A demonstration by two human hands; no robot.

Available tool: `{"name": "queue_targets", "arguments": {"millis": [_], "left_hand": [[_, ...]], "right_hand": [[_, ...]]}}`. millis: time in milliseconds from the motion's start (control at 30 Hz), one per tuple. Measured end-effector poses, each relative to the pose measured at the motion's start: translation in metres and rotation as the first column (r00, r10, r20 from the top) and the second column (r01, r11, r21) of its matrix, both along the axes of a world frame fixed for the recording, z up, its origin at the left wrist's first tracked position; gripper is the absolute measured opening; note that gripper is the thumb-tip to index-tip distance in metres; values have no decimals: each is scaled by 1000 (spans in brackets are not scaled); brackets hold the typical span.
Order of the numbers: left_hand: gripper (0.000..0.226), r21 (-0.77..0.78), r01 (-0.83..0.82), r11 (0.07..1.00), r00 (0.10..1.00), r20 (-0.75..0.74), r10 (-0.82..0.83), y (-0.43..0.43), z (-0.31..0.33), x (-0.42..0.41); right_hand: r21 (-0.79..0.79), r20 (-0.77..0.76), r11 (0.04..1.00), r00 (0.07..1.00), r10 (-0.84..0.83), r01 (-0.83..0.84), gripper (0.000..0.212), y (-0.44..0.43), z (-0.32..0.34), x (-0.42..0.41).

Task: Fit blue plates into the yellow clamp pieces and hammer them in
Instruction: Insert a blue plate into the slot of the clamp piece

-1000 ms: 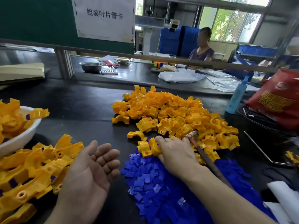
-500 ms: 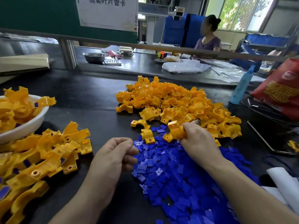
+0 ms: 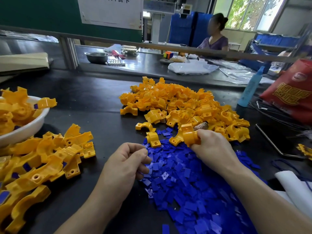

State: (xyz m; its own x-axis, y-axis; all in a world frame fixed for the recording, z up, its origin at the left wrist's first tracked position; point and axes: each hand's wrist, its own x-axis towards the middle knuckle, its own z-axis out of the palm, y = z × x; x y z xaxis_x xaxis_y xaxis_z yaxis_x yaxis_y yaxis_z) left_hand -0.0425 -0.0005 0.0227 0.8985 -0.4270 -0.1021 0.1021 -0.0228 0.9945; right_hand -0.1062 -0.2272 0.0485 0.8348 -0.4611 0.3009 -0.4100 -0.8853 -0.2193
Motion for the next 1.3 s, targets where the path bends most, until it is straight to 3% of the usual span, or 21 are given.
{"name": "queue_targets", "arguments": {"millis": [67,133,233,300,400,567,633,733,800,900,1000,1133,1233,1300], "left_hand": [[9,17,14,1000,1000,17,-15,-1,-1,-1],[9,27,31,999,999,28,-32,-2,-2,-3],[8,29,53,998,998,28,-54,-3,-1,-4],[8,36,60,998,998,29,-61,-3,0,-5],[8,43,66,997,997,37,-68,-2,1,-6],[7,41,101,994,993,64,-104,-2,3,-8],[10,-3,165,986,985,55,-165,0,4,-10],[29,-157,320,934,943,-46,-331,-2,7,-17],[38,-248,351,903,912,-128,-390,-5,7,-22],[36,-347,306,886,893,-218,-394,-9,5,-24],[39,-404,230,885,897,-264,-354,-9,6,-23],[44,-392,162,906,921,-269,-281,-8,5,-19],[49,-402,132,906,918,-295,-264,-8,4,-19],[49,-378,109,919,927,-296,-231,-9,3,-17]], "right_hand": [[22,-4,999,1000,-31,31,13,0,2,0],[51,-14,997,999,-52,53,31,-1,2,0],[-72,-57,995,996,-69,64,54,0,-2,-1],[-141,-34,989,998,-54,49,51,1,-6,-5],[-100,94,995,995,18,-9,38,-3,-5,-9],[253,364,966,931,-39,-59,12,1,16,-19],[484,440,863,893,-98,-144,12,12,25,-25],[770,485,523,868,-109,-365,12,44,30,-33],[813,490,397,868,-76,-425,12,63,28,-38],[819,521,323,851,-70,-475,12,79,25,-42],[806,480,401,877,-11,-436,15,84,22,-48],[806,372,429,913,166,-407,14,91,18,-53],[662,313,618,906,284,-423,9,92,11,-54],[441,247,811,920,303,-385,18,88,3,-56]]}}
